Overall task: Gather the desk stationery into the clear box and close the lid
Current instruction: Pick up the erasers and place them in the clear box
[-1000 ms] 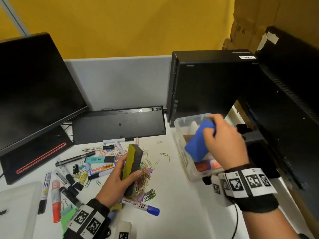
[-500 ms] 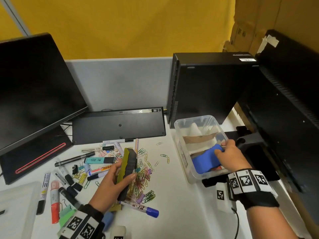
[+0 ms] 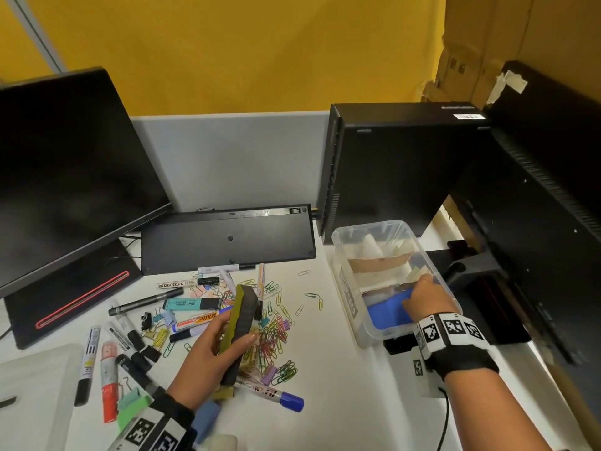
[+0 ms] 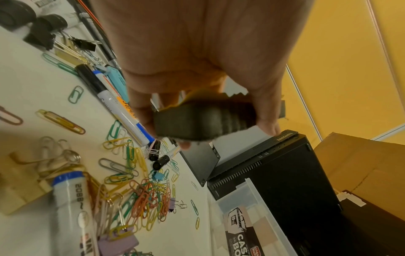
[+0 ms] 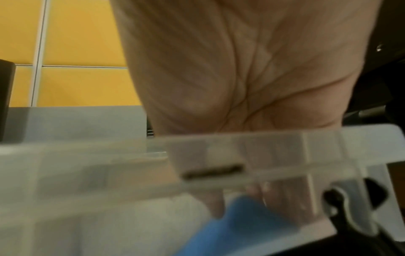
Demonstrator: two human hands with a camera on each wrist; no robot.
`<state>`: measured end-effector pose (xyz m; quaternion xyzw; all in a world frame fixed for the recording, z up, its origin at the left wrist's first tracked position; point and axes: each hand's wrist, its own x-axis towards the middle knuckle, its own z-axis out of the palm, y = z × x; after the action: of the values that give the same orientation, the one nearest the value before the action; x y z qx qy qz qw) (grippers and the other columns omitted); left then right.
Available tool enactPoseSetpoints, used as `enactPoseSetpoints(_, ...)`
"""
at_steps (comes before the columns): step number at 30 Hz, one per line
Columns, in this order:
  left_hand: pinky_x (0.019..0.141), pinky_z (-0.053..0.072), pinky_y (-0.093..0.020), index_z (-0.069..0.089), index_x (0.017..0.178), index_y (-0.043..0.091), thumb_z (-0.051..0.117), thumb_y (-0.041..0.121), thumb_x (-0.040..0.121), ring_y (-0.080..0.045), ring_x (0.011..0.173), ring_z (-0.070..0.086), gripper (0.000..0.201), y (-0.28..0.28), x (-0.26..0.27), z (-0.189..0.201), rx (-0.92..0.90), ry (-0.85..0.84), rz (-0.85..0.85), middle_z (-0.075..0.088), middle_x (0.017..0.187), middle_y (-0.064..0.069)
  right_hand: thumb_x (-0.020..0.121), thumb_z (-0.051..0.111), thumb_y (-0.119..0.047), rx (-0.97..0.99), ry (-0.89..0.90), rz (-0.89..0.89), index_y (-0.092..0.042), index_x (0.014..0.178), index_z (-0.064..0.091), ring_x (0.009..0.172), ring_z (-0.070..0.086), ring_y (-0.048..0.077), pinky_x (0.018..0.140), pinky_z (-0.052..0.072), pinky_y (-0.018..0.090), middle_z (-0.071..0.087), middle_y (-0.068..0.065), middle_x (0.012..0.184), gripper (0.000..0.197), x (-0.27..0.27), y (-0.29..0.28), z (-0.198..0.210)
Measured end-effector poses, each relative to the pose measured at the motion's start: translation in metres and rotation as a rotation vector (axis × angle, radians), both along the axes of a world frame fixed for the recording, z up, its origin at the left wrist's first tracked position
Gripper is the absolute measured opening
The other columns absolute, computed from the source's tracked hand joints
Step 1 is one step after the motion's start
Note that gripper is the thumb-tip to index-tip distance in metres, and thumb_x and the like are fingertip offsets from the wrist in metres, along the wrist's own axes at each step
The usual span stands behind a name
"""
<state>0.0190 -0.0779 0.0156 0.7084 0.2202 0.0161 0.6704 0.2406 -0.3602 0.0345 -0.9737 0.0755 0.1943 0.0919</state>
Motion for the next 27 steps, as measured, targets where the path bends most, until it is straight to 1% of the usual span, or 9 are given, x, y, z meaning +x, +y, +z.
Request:
enactPoseSetpoints(4, 0.079, 0.054, -0.026, 0.051, 0.114, 0.048, 0.067, 0.062, 0.069, -0.013, 0.098, 0.068, 0.049, 0.001, -0.003, -0.003, -0.041, 0.035, 0.019, 0.068, 0.108, 0.012, 0.097, 0.042, -0.02, -0.162, 0.165, 0.137, -0.006, 0.126, 0.052, 0.117, 0.055, 0.027, 0.096, 0.044, 0.035, 0.056, 0.013, 0.128, 0.033, -0.001, 0.0, 0.001)
enactPoseSetpoints(7, 0.076, 0.055, -0.024, 0.05, 0.115, 0.045, 0.059, 0.048, 0.079, -0.007, 0.091, 0.069, 0.038, -0.007, 0.0, 0.003, -0.025, 0.039, 0.013, 0.068, 0.107, 0.008, 0.096, 0.041, -0.021, -0.142, 0.137, 0.19, -0.013, 0.107, 0.061, 0.102, 0.06, 0.025, 0.087, 0.046, 0.035, 0.062, 0.01, 0.109, 0.025, -0.007, -0.006, 0.006)
enactPoseSetpoints(9, 0.069, 0.052, -0.014, 0.041, 0.124, 0.045, 0.054, 0.041, 0.083, -0.001, 0.093, 0.065, 0.043, -0.017, 0.007, 0.008, 0.058, 0.036, -0.039, 0.06, 0.113, 0.014, 0.094, 0.039, -0.024, 0.043, -0.018, 0.214, -0.018, 0.088, 0.062, 0.085, 0.061, 0.023, 0.077, 0.049, 0.036, 0.063, 0.005, 0.088, 0.024, -0.013, -0.012, 0.012)
enactPoseSetpoints(12, 0.091, 0.045, -0.023, 0.027, 0.139, 0.044, 0.053, 0.06, 0.081, -0.005, 0.114, 0.049, 0.065, -0.04, 0.025, 0.012, 0.329, 0.019, -0.146, 0.047, 0.125, 0.016, 0.096, 0.044, -0.03, 0.519, -0.173, 0.27, -0.024, 0.086, 0.064, 0.079, 0.063, 0.015, 0.07, 0.05, 0.028, 0.066, -0.003, 0.08, 0.024, -0.033, -0.01, 0.029)
enactPoseSetpoints(15, 0.099, 0.036, -0.03, 0.02, 0.144, 0.039, 0.052, 0.062, 0.082, -0.008, 0.112, 0.036, 0.073, -0.074, 0.049, 0.019, 0.689, -0.037, -0.278, 0.041, 0.124, 0.012, 0.093, 0.051, -0.035, 1.015, 0.077, 0.232, -0.025, 0.107, 0.063, 0.091, 0.067, 0.013, 0.079, 0.055, 0.031, 0.07, -0.003, 0.098, 0.021, -0.052, 0.009, 0.044)
enactPoseSetpoints(17, 0.097, 0.036, -0.032, 0.021, 0.144, 0.037, 0.052, 0.061, 0.083, -0.011, 0.109, 0.035, 0.072, -0.097, 0.068, 0.027, 0.851, -0.129, -0.32, 0.042, 0.123, 0.01, 0.093, 0.052, -0.031, 1.188, 0.256, 0.16, -0.023, 0.115, 0.059, 0.096, 0.066, 0.018, 0.074, 0.058, 0.034, 0.066, 0.003, 0.107, 0.024, -0.054, 0.016, 0.047)
enactPoseSetpoints(20, 0.098, 0.036, -0.034, 0.02, 0.144, 0.035, 0.052, 0.058, 0.084, -0.014, 0.113, 0.037, 0.072, -0.123, 0.094, 0.028, 0.909, -0.198, -0.327, 0.042, 0.129, 0.008, 0.093, 0.057, -0.025, 1.093, -0.008, 0.231, -0.027, 0.114, 0.055, 0.099, 0.06, 0.019, 0.076, 0.057, 0.039, 0.059, 0.001, 0.107, 0.022, -0.046, 0.006, 0.045)
enactPoseSetpoints(23, 0.106, 0.03, -0.033, 0.016, 0.148, 0.027, 0.053, 0.053, 0.085, -0.016, 0.126, 0.033, 0.077, -0.137, 0.116, 0.021, 0.928, -0.188, -0.333, 0.036, 0.141, 0.004, 0.092, 0.056, -0.025, 0.846, -0.395, 0.269, -0.031, 0.114, 0.046, 0.085, 0.059, 0.014, 0.068, 0.048, 0.031, 0.058, -0.006, 0.095, 0.025, -0.044, -0.014, 0.055)
enactPoseSetpoints(27, 0.12, 0.009, -0.038, 0.007, 0.151, 0.018, 0.035, 0.056, 0.093, -0.018, 0.146, 0.002, 0.074, -0.144, 0.13, 0.0, 1.047, -0.062, -0.472, 0.005, 0.159, -0.002, 0.087, 0.055, -0.022, 0.552, -0.669, 0.255, -0.025, 0.11, 0.039, 0.061, 0.053, 0.02, 0.054, 0.041, 0.033, 0.055, -0.001, 0.078, 0.028, -0.052, -0.038, 0.065)
